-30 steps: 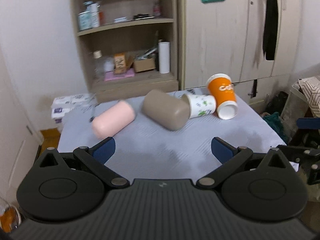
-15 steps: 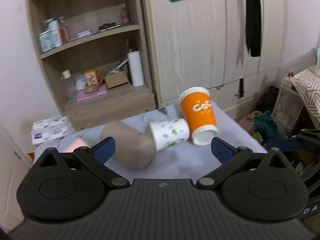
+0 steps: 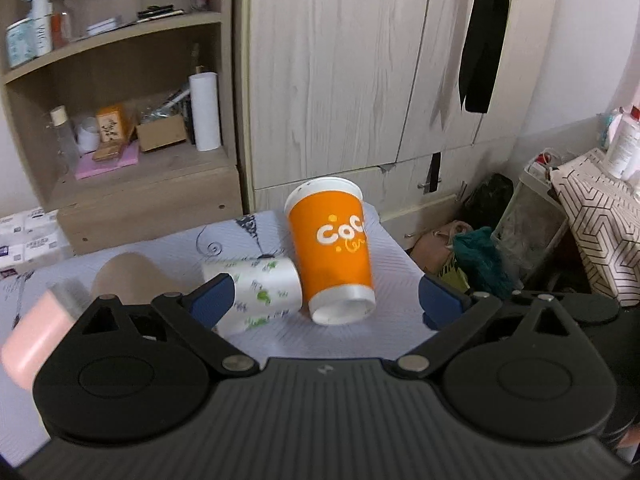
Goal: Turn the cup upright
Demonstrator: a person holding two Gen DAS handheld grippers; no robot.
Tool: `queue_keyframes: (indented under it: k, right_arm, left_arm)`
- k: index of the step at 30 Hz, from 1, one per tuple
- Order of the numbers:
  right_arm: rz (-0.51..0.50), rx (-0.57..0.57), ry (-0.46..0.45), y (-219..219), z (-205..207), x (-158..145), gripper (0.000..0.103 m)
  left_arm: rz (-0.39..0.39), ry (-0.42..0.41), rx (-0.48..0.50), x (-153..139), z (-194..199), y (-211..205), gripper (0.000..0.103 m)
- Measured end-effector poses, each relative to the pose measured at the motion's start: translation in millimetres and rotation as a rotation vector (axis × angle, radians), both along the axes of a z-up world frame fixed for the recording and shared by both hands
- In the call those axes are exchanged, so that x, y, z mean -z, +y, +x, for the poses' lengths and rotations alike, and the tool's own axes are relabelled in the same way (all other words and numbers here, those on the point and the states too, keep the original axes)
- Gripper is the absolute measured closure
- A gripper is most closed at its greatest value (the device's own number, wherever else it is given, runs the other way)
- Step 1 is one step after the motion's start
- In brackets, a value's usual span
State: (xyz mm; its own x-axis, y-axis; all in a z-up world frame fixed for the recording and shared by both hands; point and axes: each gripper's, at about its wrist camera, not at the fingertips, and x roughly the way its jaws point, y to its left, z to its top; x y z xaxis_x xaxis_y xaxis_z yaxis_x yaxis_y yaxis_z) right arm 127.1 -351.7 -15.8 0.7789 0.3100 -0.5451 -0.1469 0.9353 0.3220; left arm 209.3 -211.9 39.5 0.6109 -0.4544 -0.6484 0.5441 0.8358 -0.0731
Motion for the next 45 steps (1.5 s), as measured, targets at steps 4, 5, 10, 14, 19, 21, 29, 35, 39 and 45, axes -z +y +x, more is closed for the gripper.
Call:
queue_keyframes:
  k: [4, 5, 10, 14, 19, 21, 29, 35, 39, 45]
  right_arm:
    - [0.035, 0.032, 0.036, -11, 22, 13, 0.036]
    - [0.048, 0.041, 0.051, -14, 28, 17, 0.032]
    - [0.124, 0.096, 0.112, -29, 56, 35, 0.022]
    - [0.203, 0.117, 0.142, -38, 70, 46, 0.021]
    - [0.223, 0.119, 0.178, -38, 83, 52, 0.022]
    - [0.227, 0.125, 0.184, -39, 89, 54, 0.022]
    - [0.293, 0.125, 0.201, -52, 105, 61, 0.022]
    - [0.344, 0.104, 0.206, -57, 109, 68, 0.032]
    - [0.37, 0.103, 0.201, -61, 105, 72, 0.032]
    - [0.385, 0.108, 0.207, -63, 93, 69, 0.033]
  left_arm:
    - [0.027, 0.0, 0.014, 6, 21, -15, 0.011]
    - [0.035, -0.007, 0.009, 7, 26, -18, 0.013]
    - [0.026, -0.011, -0.014, 15, 48, -22, 0.014]
    - [0.012, 0.039, -0.007, 25, 64, -26, 0.019]
    - [-0.003, 0.138, 0.009, 40, 86, -36, 0.027]
    - [-0.01, 0.172, 0.023, 45, 95, -41, 0.033]
    - [-0.007, 0.233, 0.038, 56, 112, -53, 0.048]
    - [0.006, 0.218, 0.051, 56, 111, -59, 0.049]
    - [0.018, 0.212, 0.061, 54, 109, -63, 0.049]
    - [0.029, 0.213, 0.084, 50, 98, -66, 0.05]
